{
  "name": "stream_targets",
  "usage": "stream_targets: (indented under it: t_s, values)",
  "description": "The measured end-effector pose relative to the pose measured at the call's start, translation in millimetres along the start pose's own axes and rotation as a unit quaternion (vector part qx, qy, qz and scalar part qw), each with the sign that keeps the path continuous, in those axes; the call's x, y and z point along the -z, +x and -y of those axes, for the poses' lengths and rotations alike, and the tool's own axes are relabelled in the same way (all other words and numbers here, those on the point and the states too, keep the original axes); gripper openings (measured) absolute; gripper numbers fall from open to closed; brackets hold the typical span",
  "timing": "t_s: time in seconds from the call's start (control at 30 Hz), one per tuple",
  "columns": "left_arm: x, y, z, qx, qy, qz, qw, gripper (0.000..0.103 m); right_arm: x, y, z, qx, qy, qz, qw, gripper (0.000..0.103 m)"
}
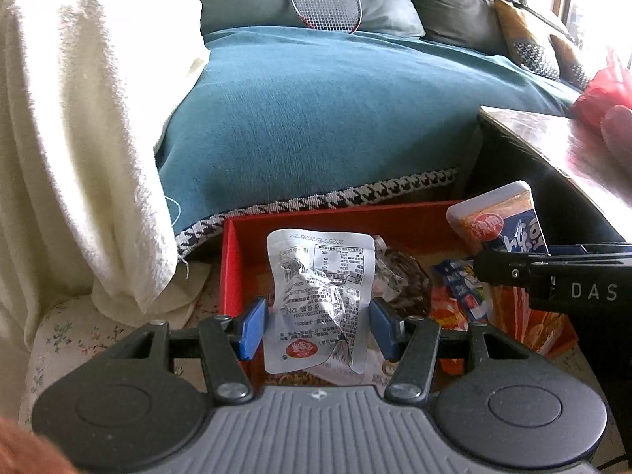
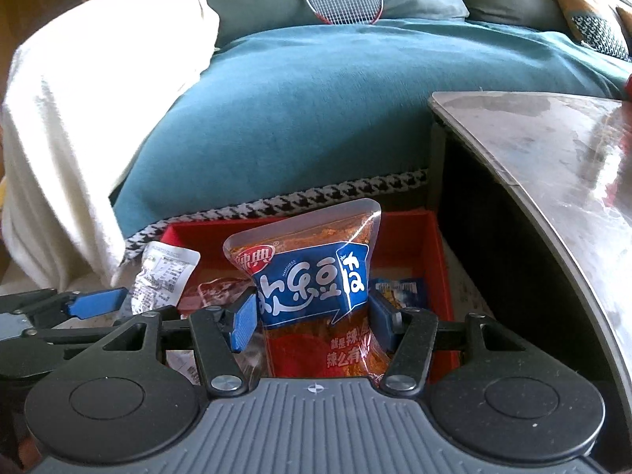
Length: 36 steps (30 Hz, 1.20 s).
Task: Organize snacks
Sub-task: 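Carry the white sachet and blue snack bag over the red box, then lower both packets into the red box and open both grippers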
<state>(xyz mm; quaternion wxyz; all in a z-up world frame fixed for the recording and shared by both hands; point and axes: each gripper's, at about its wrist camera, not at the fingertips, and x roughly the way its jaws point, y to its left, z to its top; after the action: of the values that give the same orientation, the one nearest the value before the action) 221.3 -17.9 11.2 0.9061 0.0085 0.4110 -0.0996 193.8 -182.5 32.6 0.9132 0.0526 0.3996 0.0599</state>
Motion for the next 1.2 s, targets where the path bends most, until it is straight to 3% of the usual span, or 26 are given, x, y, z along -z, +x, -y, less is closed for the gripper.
stream_targets:
  t_s: [0.53, 0.67, 1.2]
  values:
    - [0, 36, 1, -0.008, -0.003, -0.027, 0.9996, 0.05, -2, 37, 4, 0.029, -0.004, -0.031, 0.999, 0.065]
    - [0, 41, 1, -0.015, 0.0, -0.04, 0.9991, 0.051, 1, 42, 4, 0.04, -0.011, -0.038, 0.998, 0.073]
    - [-2, 17, 1, -0.032, 0.001, -0.02, 0.9993, 0.058, -3, 19, -6, 0.035, -0.013, -0.013, 0.999, 0.073]
